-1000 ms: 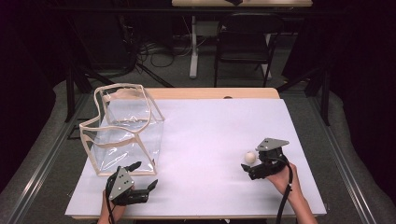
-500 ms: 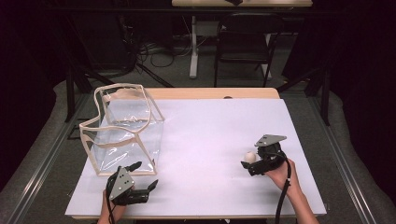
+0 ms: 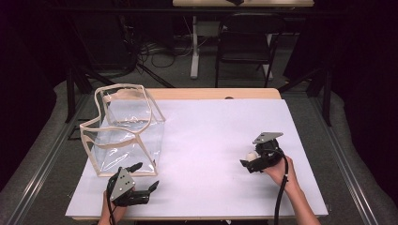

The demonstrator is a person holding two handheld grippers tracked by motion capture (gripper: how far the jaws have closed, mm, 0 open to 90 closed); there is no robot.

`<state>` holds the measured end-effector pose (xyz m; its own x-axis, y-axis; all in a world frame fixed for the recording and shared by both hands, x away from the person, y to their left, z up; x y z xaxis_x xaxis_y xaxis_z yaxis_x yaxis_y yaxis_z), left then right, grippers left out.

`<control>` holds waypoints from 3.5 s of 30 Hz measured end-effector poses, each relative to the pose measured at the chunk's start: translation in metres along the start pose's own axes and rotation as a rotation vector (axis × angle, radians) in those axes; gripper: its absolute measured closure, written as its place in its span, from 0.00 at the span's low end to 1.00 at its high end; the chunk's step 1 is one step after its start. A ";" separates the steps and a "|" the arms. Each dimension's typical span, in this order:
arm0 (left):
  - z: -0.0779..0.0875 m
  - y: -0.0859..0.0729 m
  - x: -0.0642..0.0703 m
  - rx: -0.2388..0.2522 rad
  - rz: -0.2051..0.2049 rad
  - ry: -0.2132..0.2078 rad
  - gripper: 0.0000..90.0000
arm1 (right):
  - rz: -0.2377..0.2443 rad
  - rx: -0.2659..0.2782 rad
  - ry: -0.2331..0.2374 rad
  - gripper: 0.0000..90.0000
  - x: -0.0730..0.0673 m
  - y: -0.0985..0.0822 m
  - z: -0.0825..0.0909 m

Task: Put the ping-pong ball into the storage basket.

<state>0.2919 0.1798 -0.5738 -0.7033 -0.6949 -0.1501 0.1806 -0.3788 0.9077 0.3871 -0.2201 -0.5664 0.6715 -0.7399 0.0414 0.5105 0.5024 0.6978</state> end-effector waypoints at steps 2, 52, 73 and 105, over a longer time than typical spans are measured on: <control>0.000 0.000 0.000 0.001 0.000 -0.001 0.18 | -0.004 -0.006 0.000 0.00 0.002 -0.001 -0.003; 0.000 0.000 -0.001 -0.003 -0.003 -0.011 0.18 | -0.022 -0.028 -0.041 0.44 0.006 -0.027 -0.010; -0.001 -0.001 0.001 -0.011 -0.011 -0.020 0.18 | 0.004 -0.010 -0.070 0.56 0.004 -0.022 -0.005; -0.001 0.000 0.001 -0.006 -0.007 -0.019 0.18 | 0.035 0.058 -0.080 0.56 -0.008 0.003 0.011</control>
<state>0.2914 0.1784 -0.5745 -0.7175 -0.6805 -0.1491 0.1795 -0.3873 0.9043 0.3774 -0.2175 -0.5562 0.6419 -0.7570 0.1223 0.4541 0.5038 0.7349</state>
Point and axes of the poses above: each handheld gripper's, and its own axes: z roughly backward along the jaws, y roughly out of its top, x roughly to its right, the point moved 6 cm from there along -z, roughly forward along the jaws, and after that the axes turned 1 degree about x, right-handed, at the moved point
